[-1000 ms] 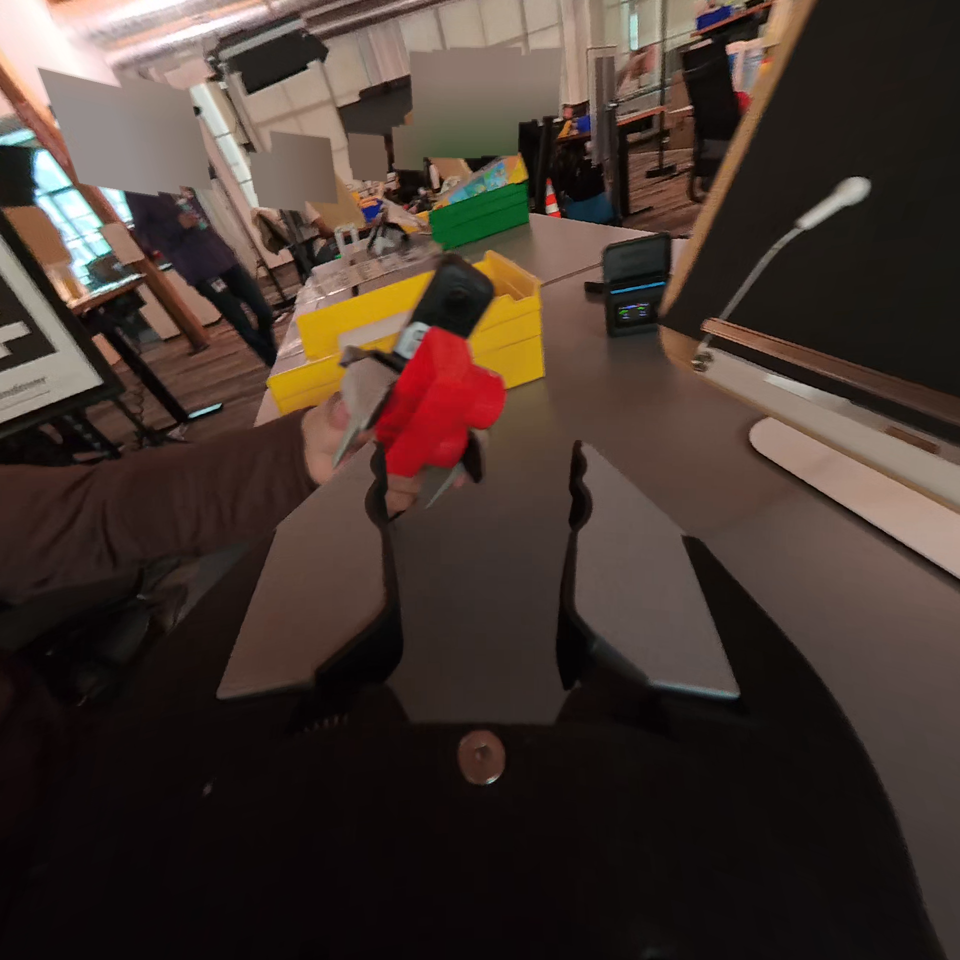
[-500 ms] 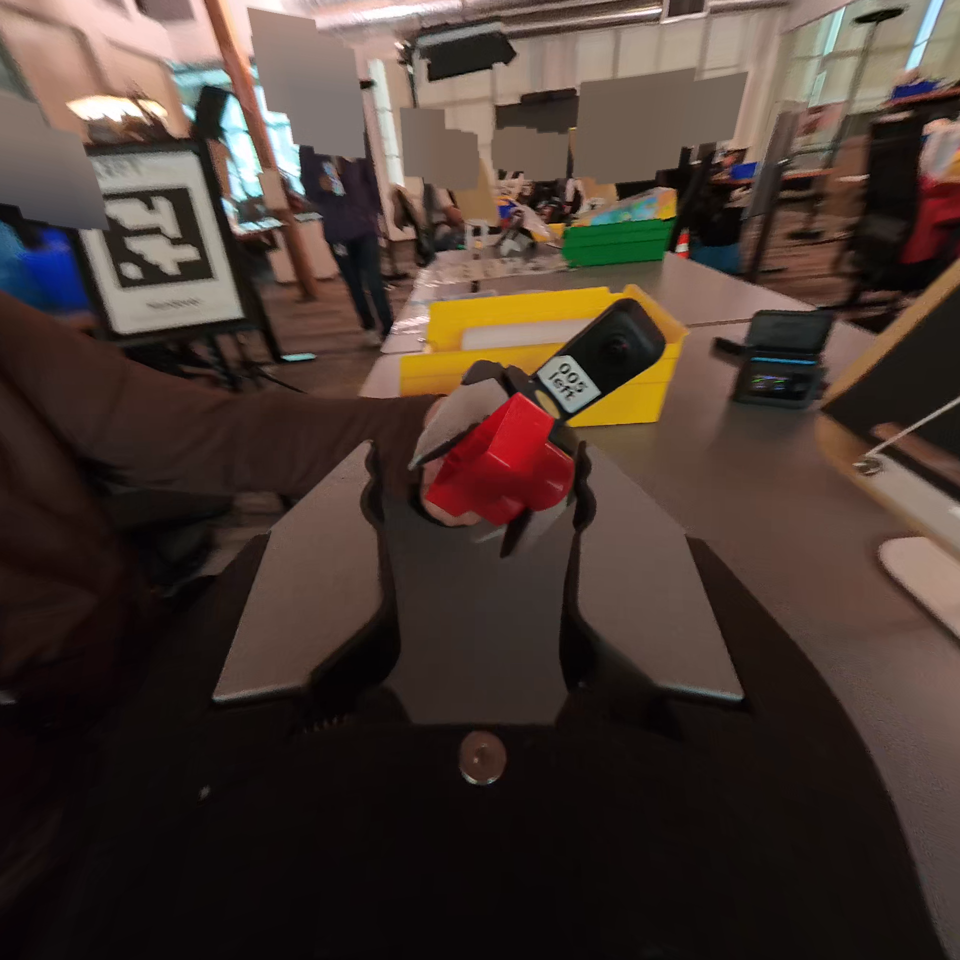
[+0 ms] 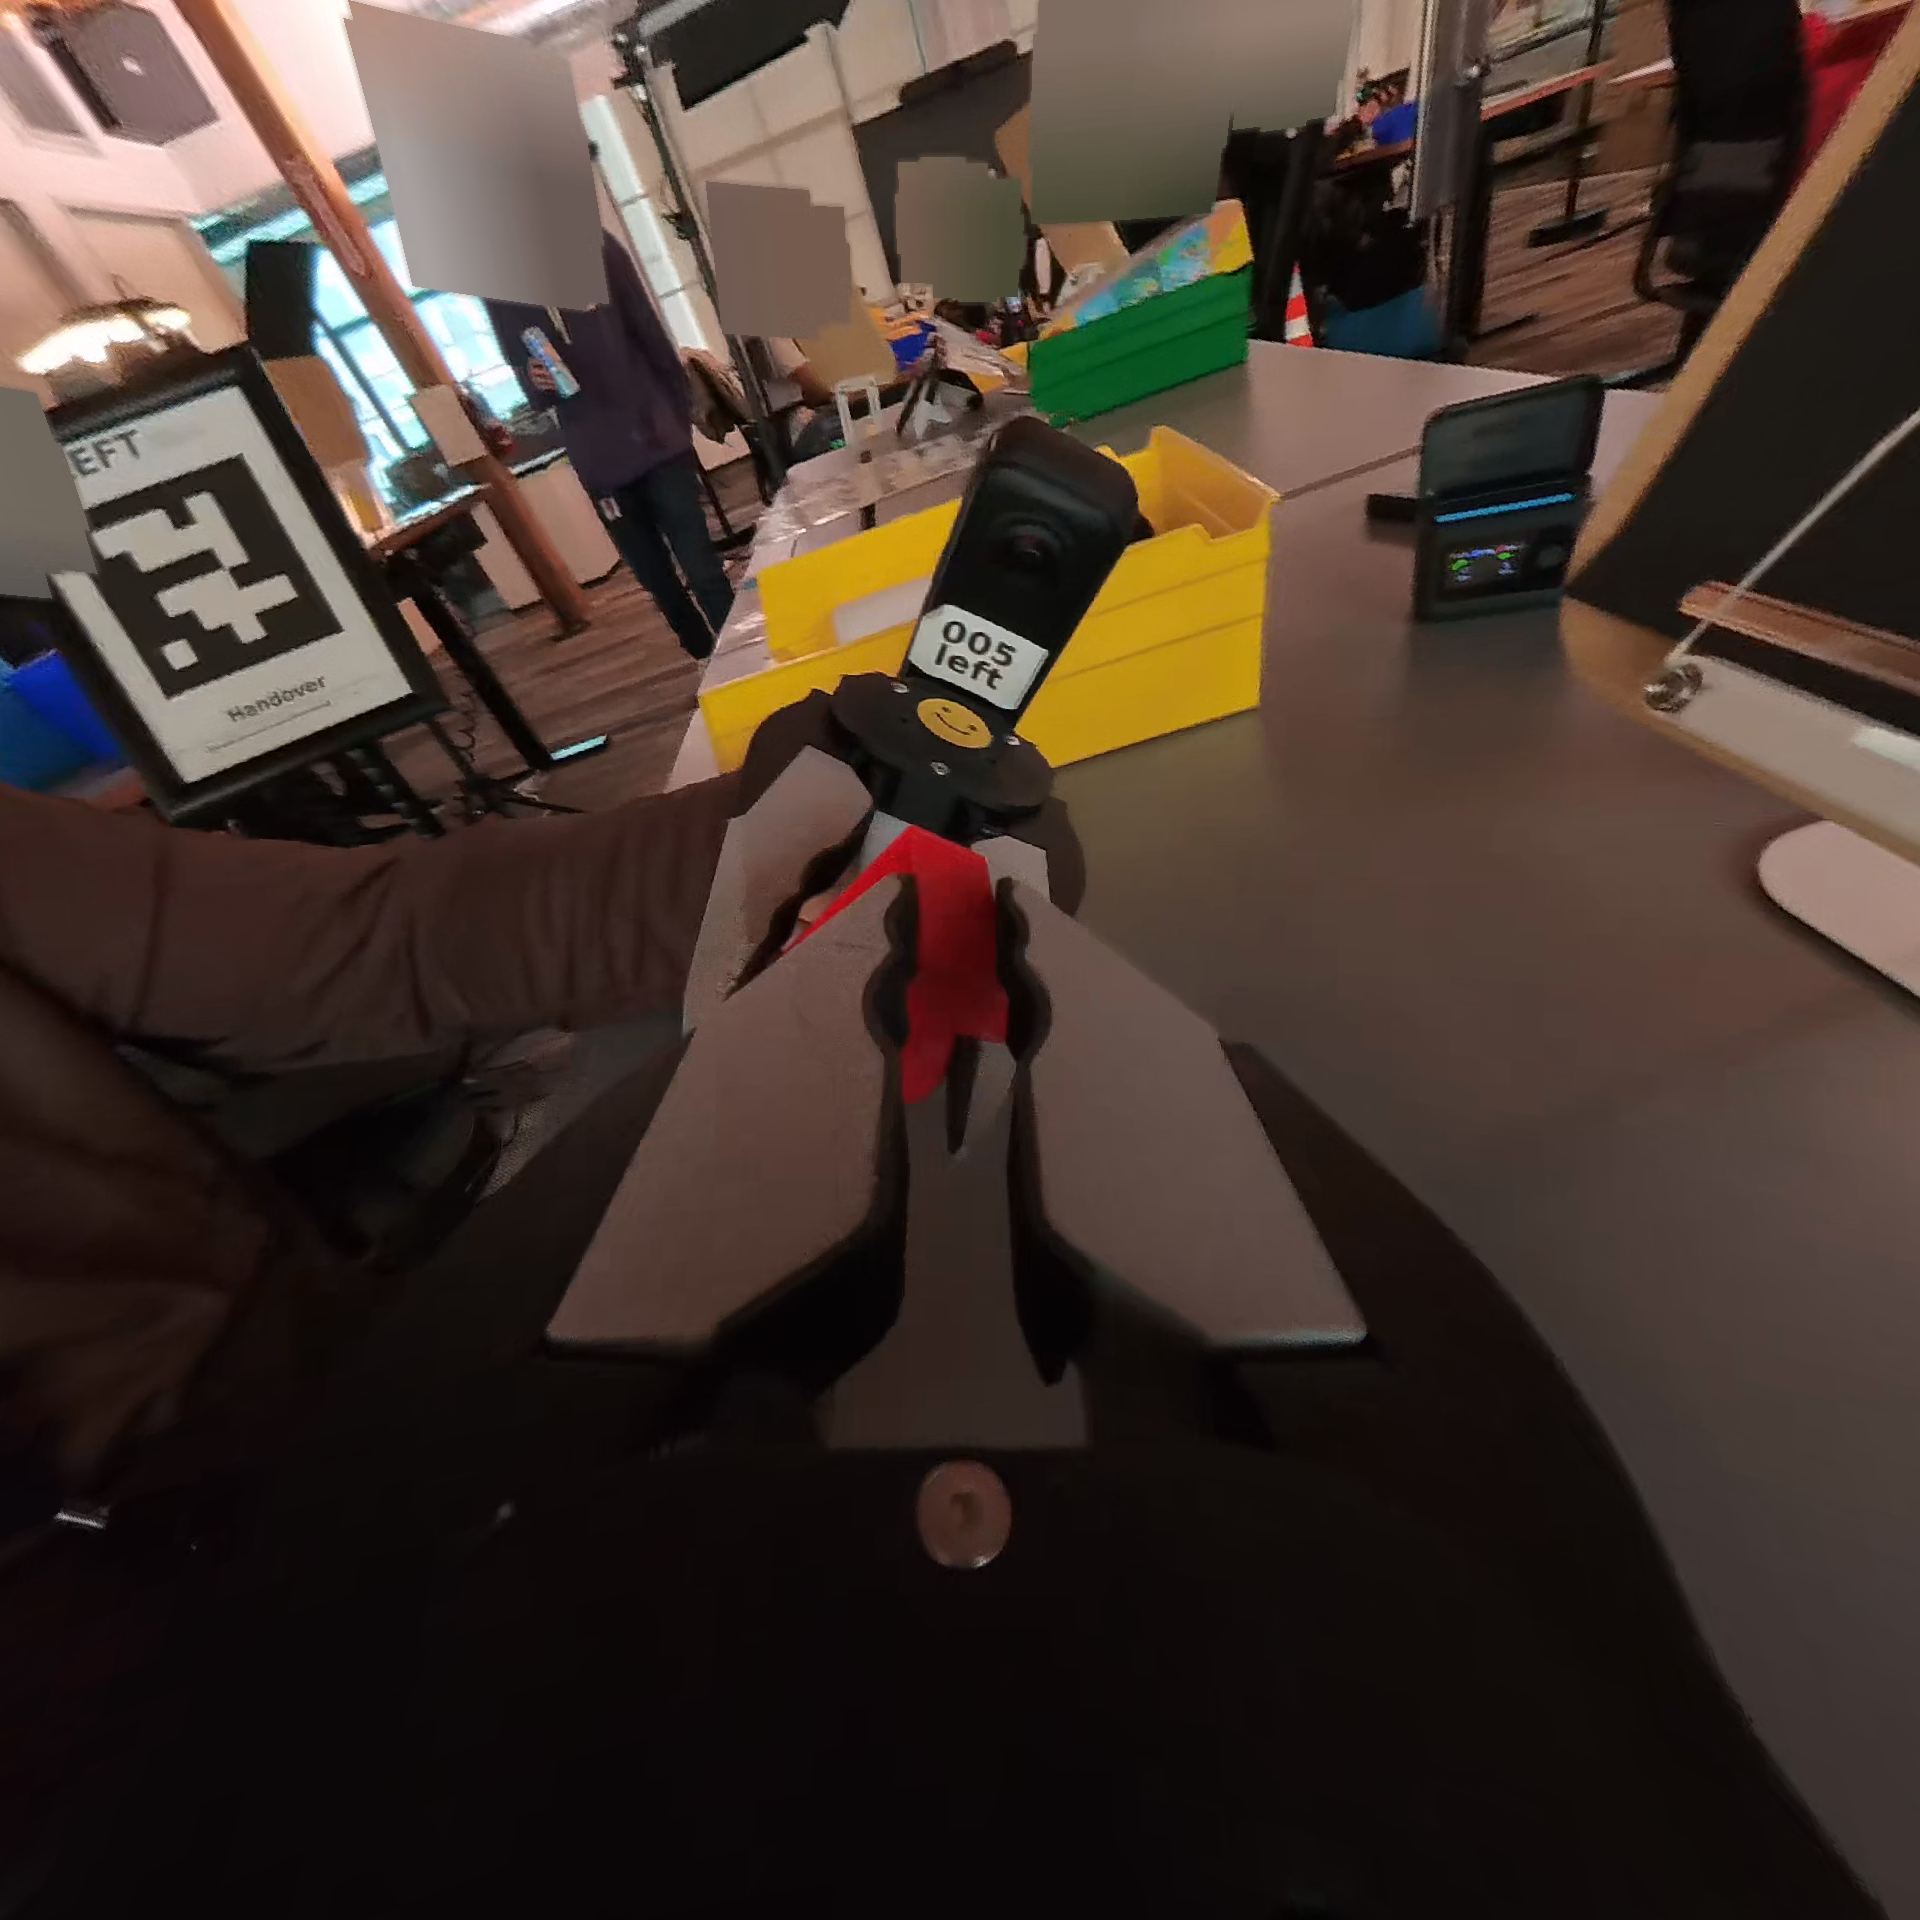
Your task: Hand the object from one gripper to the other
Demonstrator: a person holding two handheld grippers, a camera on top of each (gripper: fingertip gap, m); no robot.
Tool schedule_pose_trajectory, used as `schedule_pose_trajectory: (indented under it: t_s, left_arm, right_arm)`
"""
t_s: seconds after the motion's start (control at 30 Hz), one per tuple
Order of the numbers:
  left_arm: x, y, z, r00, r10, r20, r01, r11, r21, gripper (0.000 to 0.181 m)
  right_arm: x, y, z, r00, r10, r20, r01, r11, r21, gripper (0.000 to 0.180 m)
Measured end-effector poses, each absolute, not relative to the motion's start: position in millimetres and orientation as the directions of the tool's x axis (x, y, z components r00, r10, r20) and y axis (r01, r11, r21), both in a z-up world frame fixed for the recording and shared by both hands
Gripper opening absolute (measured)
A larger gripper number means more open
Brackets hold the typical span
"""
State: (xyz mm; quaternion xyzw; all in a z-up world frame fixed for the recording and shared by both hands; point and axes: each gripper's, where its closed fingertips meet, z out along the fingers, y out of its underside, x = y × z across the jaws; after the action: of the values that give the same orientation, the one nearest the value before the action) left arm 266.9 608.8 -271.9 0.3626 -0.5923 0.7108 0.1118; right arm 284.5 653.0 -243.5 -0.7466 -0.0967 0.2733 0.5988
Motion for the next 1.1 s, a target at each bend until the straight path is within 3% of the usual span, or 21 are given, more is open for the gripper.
schedule_pose_trajectory:
  t_s: [0.13, 0.33, 0.43, 0.5, 0.73, 0.93, 1.1]
  left_arm:
    - [276.0, 615.5, -276.3, -0.705, -0.357, 0.612, -0.549, -0.272, -0.79, 0.049]
    - [282.8, 624.7, -271.4, -0.672, -0.33, 0.663, -0.566, -0.348, -0.747, 0.053]
    - [287.1, 633.0, -269.5, -0.673, -0.39, 0.628, -0.518, -0.357, -0.777, 0.041]
    - [291.3, 638.6, -272.0, -0.655, -0.433, 0.619, -0.506, -0.357, -0.785, 0.045]
    - [305.0, 653.7, -286.3, -0.586, -0.547, 0.597, -0.486, -0.353, -0.8, 0.038]
    - [308.0, 654.8, -292.5, -0.567, -0.599, 0.566, -0.482, -0.316, -0.817, 0.034]
    - [309.3, 651.3, -303.3, -0.557, -0.653, 0.513, -0.491, -0.239, -0.838, 0.034]
  right_arm:
    - [292.9, 656.3, -249.2, 0.857, 0.425, -0.293, -0.184, -0.279, -0.943, 0.011]
    - [319.1, 662.1, -256.3, 0.972, 0.225, -0.064, -0.003, -0.265, -0.964, 0.0]
    - [333.4, 660.3, -251.9, 0.983, 0.164, -0.085, -0.044, -0.239, -0.97, 0.0]
    - [345.4, 656.6, -246.3, 0.988, 0.116, -0.105, -0.079, -0.212, -0.974, 0.0]
    - [381.2, 637.7, -218.4, 0.99, -0.04, -0.135, -0.137, -0.049, -0.989, 0.0]
    - [395.4, 618.5, -195.0, 0.98, -0.2, -0.002, -0.007, -0.023, -1.0, 0.0]
    - [393.9, 571.2, -138.9, 0.936, -0.35, 0.05, 0.066, 0.033, -0.997, 0.0]
